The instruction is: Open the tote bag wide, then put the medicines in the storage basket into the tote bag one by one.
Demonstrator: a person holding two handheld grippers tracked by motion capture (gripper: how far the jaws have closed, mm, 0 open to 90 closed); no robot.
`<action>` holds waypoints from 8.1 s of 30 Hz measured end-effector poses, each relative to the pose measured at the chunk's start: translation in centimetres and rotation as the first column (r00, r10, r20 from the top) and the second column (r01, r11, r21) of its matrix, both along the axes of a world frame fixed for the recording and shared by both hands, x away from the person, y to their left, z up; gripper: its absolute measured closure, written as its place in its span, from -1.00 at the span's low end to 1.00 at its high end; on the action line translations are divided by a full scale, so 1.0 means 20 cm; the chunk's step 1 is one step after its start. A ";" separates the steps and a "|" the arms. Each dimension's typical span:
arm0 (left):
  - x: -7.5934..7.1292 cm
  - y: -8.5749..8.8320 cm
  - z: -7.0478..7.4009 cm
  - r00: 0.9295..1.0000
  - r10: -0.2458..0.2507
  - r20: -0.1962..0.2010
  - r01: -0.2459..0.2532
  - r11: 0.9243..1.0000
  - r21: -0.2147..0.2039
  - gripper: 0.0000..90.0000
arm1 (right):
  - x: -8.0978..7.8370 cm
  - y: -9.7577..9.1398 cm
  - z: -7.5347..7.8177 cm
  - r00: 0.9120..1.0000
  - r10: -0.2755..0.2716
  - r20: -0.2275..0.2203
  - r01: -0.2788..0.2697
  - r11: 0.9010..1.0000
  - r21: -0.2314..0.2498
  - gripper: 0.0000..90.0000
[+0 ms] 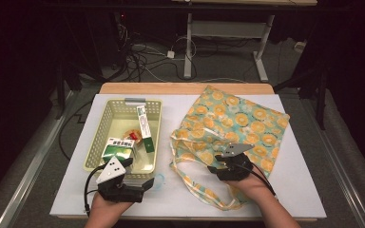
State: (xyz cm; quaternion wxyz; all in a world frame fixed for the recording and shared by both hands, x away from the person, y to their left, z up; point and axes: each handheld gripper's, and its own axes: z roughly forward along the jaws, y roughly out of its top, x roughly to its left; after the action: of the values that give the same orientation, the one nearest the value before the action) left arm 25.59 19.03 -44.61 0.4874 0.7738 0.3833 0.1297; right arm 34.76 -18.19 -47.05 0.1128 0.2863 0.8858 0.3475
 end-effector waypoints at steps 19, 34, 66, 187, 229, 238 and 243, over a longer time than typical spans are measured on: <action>-0.02 -0.03 0.02 1.000 -0.024 0.007 0.024 1.000 0.004 -1.00 | 0.03 0.00 -0.04 1.000 -0.013 -0.011 0.012 0.999 -0.038 0.40; -0.01 -0.04 0.01 0.999 -0.032 -0.001 0.032 0.999 0.008 -1.00 | 0.04 -0.04 0.00 0.999 -0.039 0.010 0.039 0.999 0.031 0.74; 0.00 -0.01 0.00 1.000 -0.016 -0.005 0.016 1.000 -0.003 -1.00 | 0.04 -0.13 0.15 0.992 -0.084 0.096 0.066 0.981 0.181 1.00; 0.99 -0.13 0.13 0.853 0.337 -0.399 -0.205 0.919 0.337 0.18 | 0.03 -0.22 0.27 0.972 -0.149 0.183 0.093 0.954 0.284 1.00; 0.76 -0.04 0.28 0.940 0.292 -0.178 -0.269 0.952 0.143 0.35 | 0.03 -0.23 0.29 0.970 -0.151 0.191 0.085 0.944 0.318 1.00; 0.66 -0.04 0.31 0.961 0.254 -0.111 -0.242 0.964 0.112 0.35 | 0.02 -0.22 0.29 0.969 -0.153 0.191 0.086 0.943 0.320 1.00; 0.60 -0.05 0.31 0.971 0.227 -0.073 -0.221 0.972 0.081 0.35 | 0.02 -0.22 0.29 0.970 -0.153 0.191 0.086 0.943 0.320 1.00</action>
State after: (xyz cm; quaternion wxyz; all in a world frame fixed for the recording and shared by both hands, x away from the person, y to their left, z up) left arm 37.57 18.12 -38.45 0.4251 0.7473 0.4830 0.1659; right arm 35.14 -22.62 -41.26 0.1816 0.3151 0.7840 0.5032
